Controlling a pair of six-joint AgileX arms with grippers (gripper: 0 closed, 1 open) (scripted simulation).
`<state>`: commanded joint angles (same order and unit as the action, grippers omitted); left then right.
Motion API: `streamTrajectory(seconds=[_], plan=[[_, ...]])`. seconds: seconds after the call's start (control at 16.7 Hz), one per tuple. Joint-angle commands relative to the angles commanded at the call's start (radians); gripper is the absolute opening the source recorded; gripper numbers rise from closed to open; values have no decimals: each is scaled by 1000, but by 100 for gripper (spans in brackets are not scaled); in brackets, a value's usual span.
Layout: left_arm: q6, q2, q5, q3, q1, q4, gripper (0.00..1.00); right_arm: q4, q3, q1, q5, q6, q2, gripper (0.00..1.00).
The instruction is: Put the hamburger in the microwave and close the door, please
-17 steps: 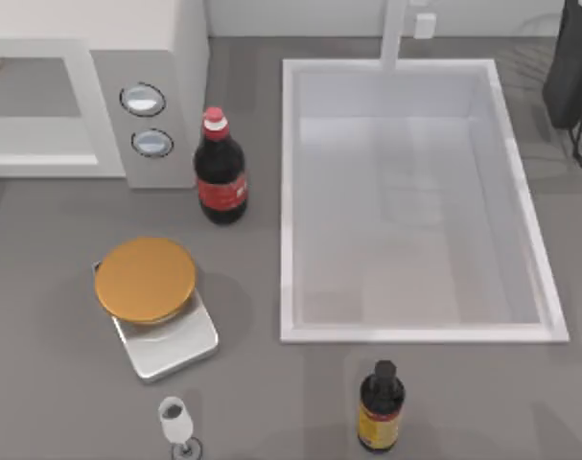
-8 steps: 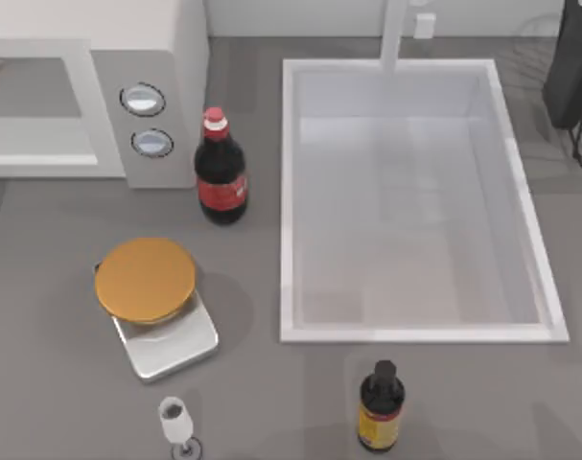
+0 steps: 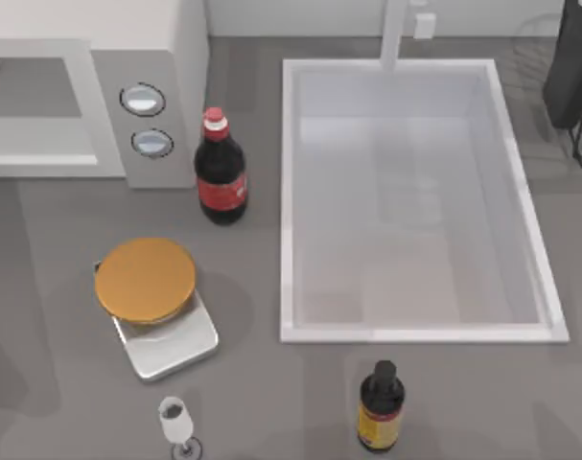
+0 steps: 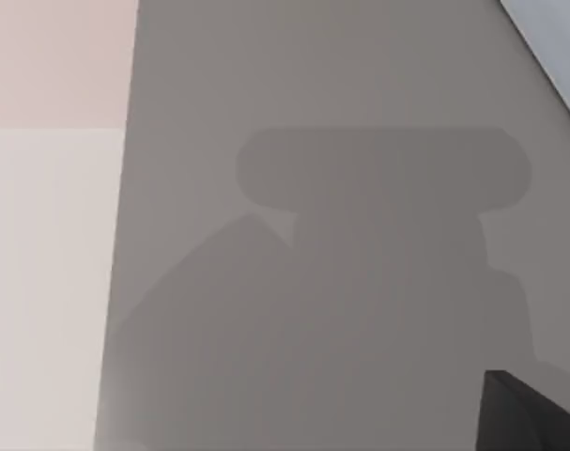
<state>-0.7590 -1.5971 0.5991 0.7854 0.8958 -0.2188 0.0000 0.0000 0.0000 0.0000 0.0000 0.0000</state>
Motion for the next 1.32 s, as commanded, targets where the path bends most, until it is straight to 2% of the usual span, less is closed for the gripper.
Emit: streamTrajectory(seconds=[0.48,1.02,1.32], plan=[[31,40,-13,-49,-24,20,0,0,0,0,0,0,0,100],[284,318,-171,-297,-294,114,0,0,0,0,0,0,0,100],[304,335,-180,-314,-311,120,0,0,0,0,0,0,0,100]])
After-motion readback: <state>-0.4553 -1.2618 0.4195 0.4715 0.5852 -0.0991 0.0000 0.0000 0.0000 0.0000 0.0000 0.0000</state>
